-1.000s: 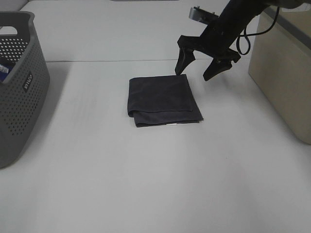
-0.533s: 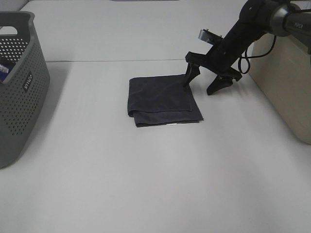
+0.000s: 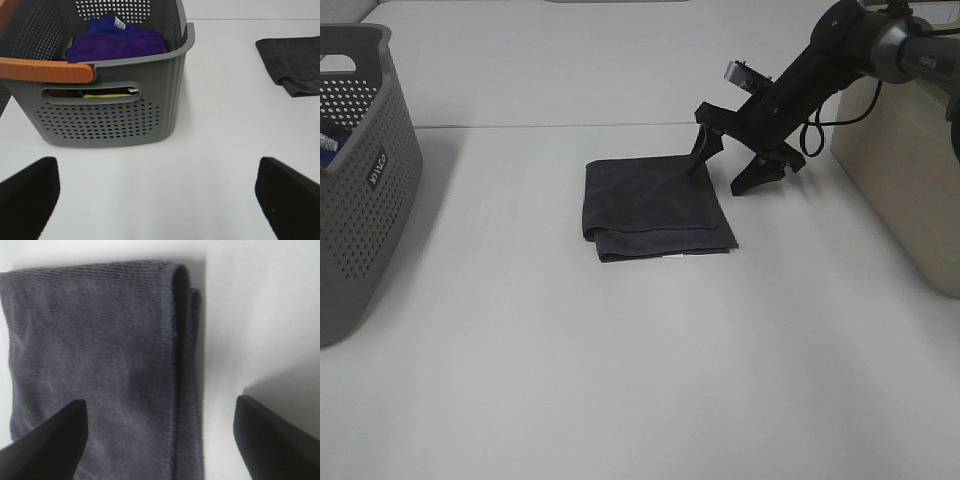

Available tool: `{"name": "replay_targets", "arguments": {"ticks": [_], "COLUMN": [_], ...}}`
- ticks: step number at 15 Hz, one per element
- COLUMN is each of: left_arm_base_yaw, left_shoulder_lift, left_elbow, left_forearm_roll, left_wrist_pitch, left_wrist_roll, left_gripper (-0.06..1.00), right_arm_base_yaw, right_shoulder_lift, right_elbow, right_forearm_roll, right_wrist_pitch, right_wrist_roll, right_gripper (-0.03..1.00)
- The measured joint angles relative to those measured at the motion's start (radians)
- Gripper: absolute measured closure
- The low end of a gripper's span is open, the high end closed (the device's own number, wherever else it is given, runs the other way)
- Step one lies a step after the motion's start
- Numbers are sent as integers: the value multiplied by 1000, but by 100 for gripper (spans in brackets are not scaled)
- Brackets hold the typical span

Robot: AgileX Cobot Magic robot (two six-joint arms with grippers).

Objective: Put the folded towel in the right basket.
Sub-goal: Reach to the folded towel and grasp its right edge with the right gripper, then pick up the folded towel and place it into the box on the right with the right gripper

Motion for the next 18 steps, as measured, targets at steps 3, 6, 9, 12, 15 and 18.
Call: {"name": "replay_targets", "arguments": {"ticks": [3,6,9,12,15,18], "left_arm_base_yaw": [0,0,0,0,0,0], "left_shoulder_lift": [0,0,0,0,0,0], "left_elbow": [0,0,0,0,0,0], "left_forearm_roll": [0,0,0,0,0,0], "left_wrist_pitch": [0,0,0,0,-1,-1], "left_wrist_roll": [0,0,0,0,0,0], "left_gripper": [-5,-5,-5,-5,-5,-5], "right_arm_base_yaw": [89,139,139,141,123,80], "right_shoulder_lift": [29,37,68,100,-3,-239], "right_elbow": [-11,-12,-111,-281,-441,-464], "right_forearm_roll": [48,44,-47,-127,-137,-210], "right_wrist_pitch": [8,2,49,87,84,86], "right_wrist_roll": [1,42,96,108,155,149], "right_gripper": [21,40,91,91,91,91]}}
